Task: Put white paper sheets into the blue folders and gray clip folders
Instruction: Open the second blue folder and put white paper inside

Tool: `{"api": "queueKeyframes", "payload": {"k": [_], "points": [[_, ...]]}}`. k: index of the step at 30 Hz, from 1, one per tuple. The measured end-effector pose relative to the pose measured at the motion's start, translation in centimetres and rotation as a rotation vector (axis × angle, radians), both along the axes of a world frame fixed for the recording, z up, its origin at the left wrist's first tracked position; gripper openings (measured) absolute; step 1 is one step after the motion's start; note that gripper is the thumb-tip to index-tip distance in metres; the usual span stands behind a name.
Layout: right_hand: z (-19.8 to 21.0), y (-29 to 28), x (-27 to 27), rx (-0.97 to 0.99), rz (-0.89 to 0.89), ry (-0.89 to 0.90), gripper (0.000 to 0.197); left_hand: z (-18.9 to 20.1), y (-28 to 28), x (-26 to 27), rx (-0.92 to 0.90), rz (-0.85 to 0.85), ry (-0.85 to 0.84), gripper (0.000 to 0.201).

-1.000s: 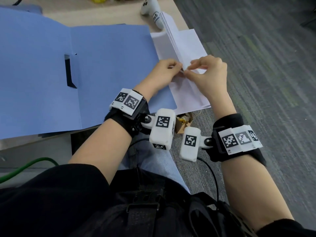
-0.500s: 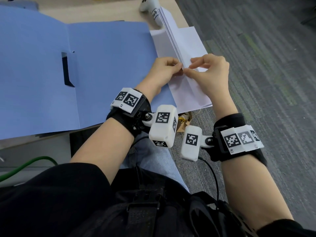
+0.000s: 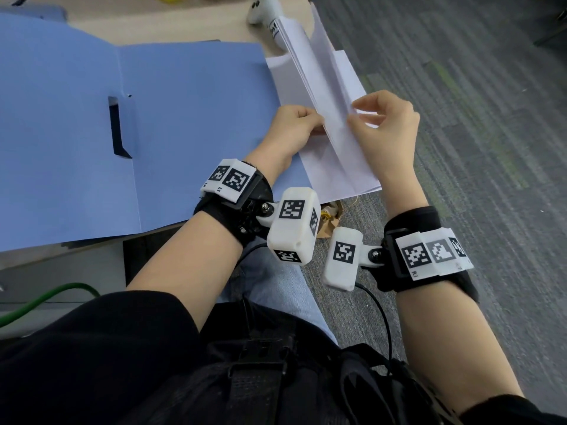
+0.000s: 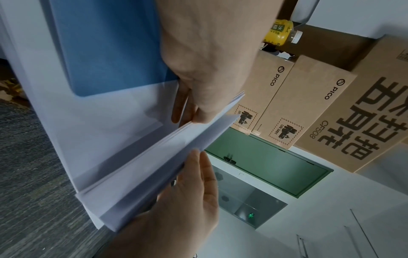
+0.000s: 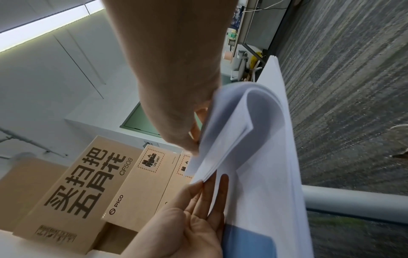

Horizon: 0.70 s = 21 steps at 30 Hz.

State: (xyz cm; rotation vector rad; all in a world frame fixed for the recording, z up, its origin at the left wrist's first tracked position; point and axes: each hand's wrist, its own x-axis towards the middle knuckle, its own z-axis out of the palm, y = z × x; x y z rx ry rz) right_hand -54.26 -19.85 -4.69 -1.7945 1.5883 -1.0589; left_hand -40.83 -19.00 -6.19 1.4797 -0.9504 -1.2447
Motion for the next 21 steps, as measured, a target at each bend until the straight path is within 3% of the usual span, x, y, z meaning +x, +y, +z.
{"api": "queueKeyframes", "payload": {"k": [4,6,9,13,17,19,21], "points": [[-0.3,-0.1,-0.7,-0.034,-0.102,0.246,0.033,0.0,0.0,0.1,0.001,0.005,-0.003,0.029],[-0.3,0.3,-0.5,-0.054,0.000,0.291,0.046,0.2,0.1,0.1,0.004,0.016,0.000,0.029],[-0.2,1.3,0.4,0.075,0.139,0.350,0.064,0.6,0.2,0.0,-0.025,0.025,-0.003,0.025],[-0.3,1.7,1.1,0.094,0.111,0.460,0.052,1.5,0.6,-0.1,-0.082,0.032,-0.024,0.019],[0.1,2.0,1.3,0.148,-0.004,0.440,0.019,2.4,0.9,0.9,-0.152,0.138,-0.082,0.015],[0.3,2.2,1.3,0.146,-0.056,0.412,0.020,2.6,1.1,2.2,-0.180,0.204,-0.137,0.013],[0.6,2.3,1.4,0.099,-0.115,0.389,0.035,2.6,1.6,3.7,-0.184,0.265,-0.211,0.014]]}}
